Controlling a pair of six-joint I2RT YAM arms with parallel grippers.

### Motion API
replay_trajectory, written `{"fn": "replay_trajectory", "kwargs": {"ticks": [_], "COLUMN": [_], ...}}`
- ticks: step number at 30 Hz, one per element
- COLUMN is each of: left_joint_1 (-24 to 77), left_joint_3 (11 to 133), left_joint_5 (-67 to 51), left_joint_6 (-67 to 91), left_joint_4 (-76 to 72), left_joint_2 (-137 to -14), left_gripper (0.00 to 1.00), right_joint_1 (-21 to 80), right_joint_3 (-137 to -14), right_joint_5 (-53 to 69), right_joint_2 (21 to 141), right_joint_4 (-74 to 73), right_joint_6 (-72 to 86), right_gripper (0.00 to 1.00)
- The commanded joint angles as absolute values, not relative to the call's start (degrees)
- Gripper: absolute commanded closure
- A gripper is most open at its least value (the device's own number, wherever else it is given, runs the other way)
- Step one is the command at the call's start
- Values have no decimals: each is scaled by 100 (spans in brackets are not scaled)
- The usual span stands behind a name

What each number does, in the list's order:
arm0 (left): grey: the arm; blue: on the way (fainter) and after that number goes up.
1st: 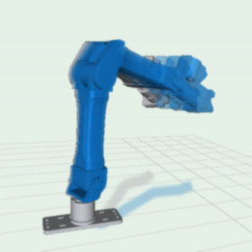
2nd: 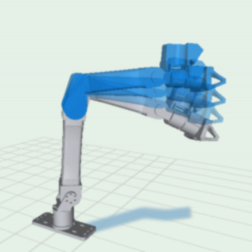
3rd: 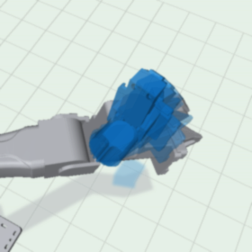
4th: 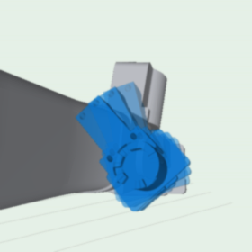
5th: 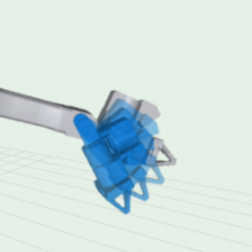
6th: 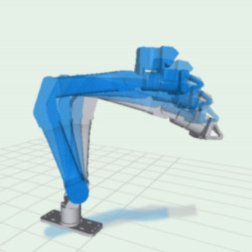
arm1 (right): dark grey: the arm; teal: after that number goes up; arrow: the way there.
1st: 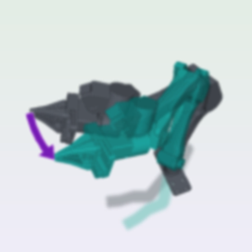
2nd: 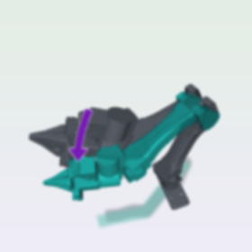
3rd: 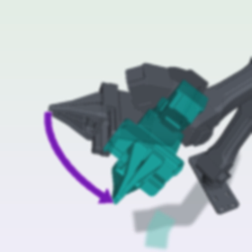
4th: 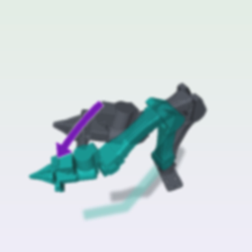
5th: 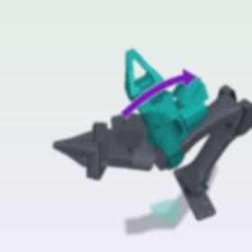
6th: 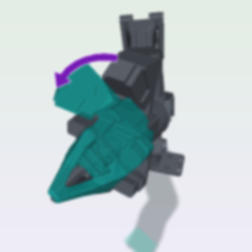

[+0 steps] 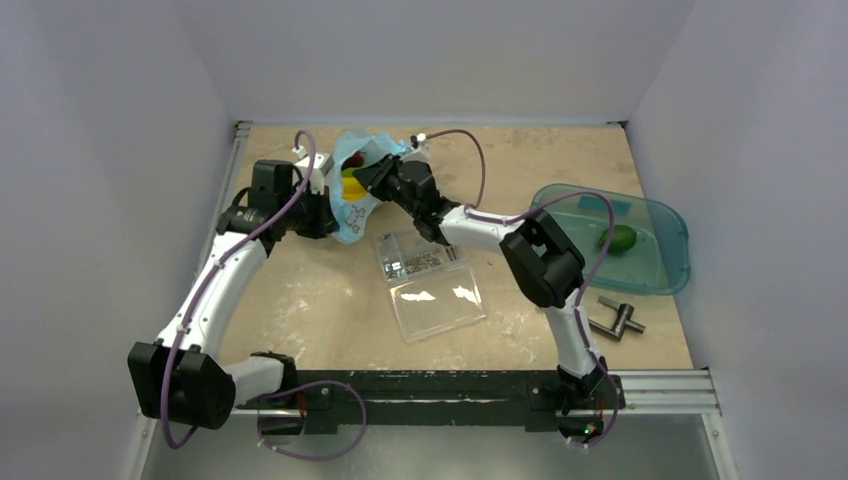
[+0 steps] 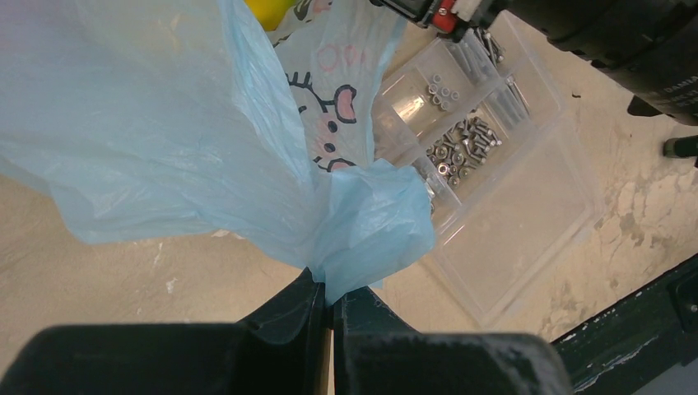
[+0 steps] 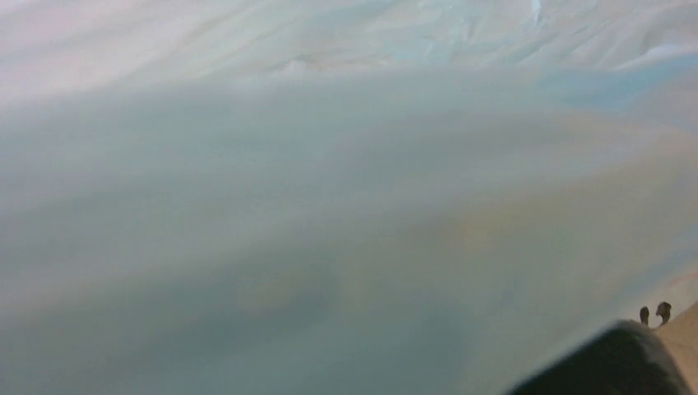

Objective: Take the fake fruits out of the plastic bag
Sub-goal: Adjust the plastic bag at the center of the board.

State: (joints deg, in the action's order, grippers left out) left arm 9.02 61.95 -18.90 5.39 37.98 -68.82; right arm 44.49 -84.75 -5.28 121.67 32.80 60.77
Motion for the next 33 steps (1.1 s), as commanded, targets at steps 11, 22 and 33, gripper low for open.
{"fn": "replay_trajectory", "kwargs": {"ticks": [11, 22, 33], "left_joint_1": [904, 905, 1034], "left_joint_3": [6572, 6618, 6662], "left_joint_5": [-1278, -189, -430], "left_joint_6": [680, 474, 331], "left_joint_4": [4135, 4459, 4483], "left_joint_2": [-7187, -7075, -7096], "left_gripper": [100, 100, 100], "right_joint_1": [4636, 4628, 4632], "right_joint_3": [-8899, -8622, -8887], "right_joint_5": [-1455, -1444, -1494], "right_joint_2": [13058, 13229, 12790], "right_joint_4": [2907, 2928, 3164], "right_joint_6": [6407, 6677, 6926], "right_gripper": [77, 64, 57]}}
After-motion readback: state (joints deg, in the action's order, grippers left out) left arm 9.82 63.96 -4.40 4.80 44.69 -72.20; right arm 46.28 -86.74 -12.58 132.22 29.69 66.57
